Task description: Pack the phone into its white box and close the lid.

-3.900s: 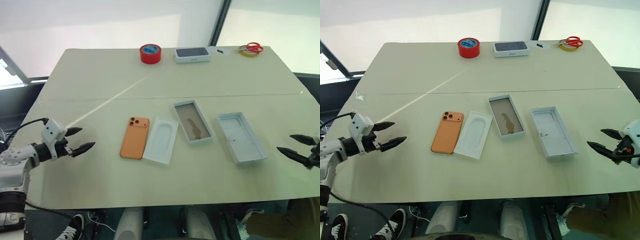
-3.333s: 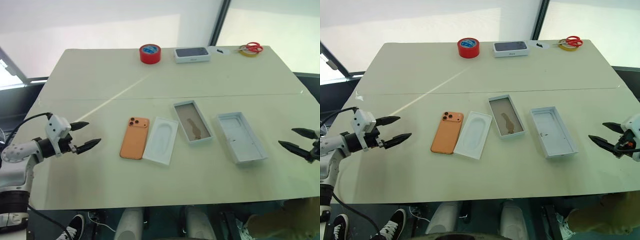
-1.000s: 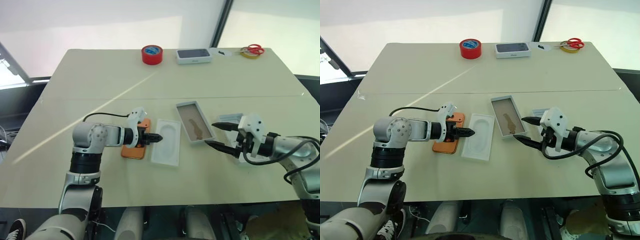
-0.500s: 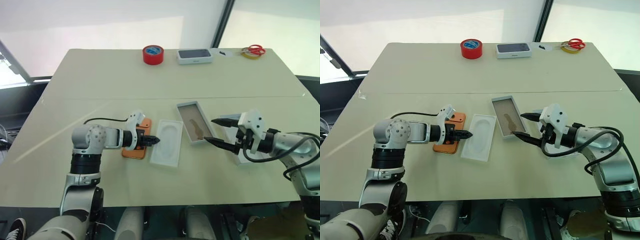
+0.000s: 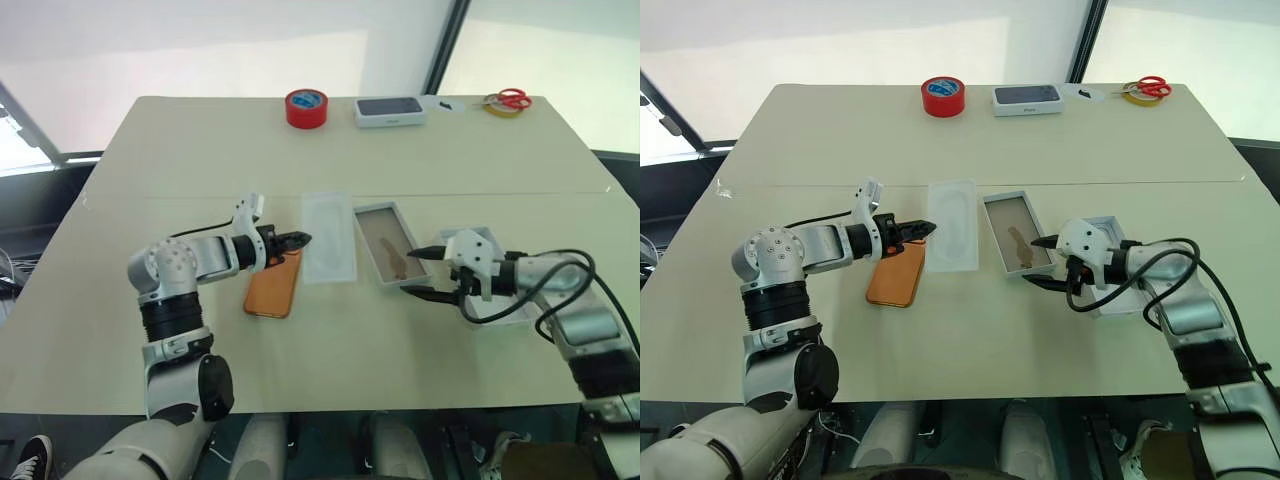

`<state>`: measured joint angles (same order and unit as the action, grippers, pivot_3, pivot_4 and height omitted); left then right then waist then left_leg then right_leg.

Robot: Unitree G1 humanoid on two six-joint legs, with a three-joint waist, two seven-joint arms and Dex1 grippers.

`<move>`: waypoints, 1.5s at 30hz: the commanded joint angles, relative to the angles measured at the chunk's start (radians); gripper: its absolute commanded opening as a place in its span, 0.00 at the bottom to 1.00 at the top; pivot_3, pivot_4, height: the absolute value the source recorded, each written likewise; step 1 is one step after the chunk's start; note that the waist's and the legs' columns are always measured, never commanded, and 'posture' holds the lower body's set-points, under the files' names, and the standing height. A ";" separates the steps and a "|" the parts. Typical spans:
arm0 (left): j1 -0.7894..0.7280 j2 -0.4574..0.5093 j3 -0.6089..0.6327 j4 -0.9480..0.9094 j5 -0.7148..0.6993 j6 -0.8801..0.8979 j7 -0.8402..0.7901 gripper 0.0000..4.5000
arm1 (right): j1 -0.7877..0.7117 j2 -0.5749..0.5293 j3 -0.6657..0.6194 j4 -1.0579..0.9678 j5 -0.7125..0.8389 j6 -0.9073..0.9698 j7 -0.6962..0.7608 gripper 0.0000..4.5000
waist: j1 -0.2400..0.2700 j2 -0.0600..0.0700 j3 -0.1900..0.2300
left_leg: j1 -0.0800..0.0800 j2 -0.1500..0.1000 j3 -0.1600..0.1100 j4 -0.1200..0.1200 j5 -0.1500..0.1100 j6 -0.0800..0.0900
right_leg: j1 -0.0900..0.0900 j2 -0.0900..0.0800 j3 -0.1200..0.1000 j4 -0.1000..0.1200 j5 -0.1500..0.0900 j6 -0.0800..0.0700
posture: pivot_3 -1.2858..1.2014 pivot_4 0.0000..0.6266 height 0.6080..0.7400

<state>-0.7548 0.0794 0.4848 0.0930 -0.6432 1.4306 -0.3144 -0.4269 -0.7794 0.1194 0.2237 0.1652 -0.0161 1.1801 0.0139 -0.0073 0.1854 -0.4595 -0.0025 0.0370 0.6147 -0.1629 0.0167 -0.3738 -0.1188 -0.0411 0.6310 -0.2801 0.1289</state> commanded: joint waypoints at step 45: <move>0.010 0.026 -0.224 -0.015 -0.076 -0.124 0.003 0.00 | 0.070 -0.010 -0.170 -0.190 0.088 0.176 -0.051 0.99 | -0.003 -0.002 0.001 | 0.000 0.000 -0.001 0.000 0.000 -0.003 | 0.000 0.001 0.000 0.000 0.002 0.004 | 0.52 0.24 1.00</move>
<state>-0.7167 0.1036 0.2746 0.0857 -0.7107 1.3259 -0.2887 -0.3258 -0.7799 -0.0083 0.0395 0.2220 0.1672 1.1418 0.0110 -0.0088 0.1863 -0.4594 -0.0027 0.0358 0.6140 -0.1623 0.0140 -0.3746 -0.1181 -0.0414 0.6309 -0.2779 0.1328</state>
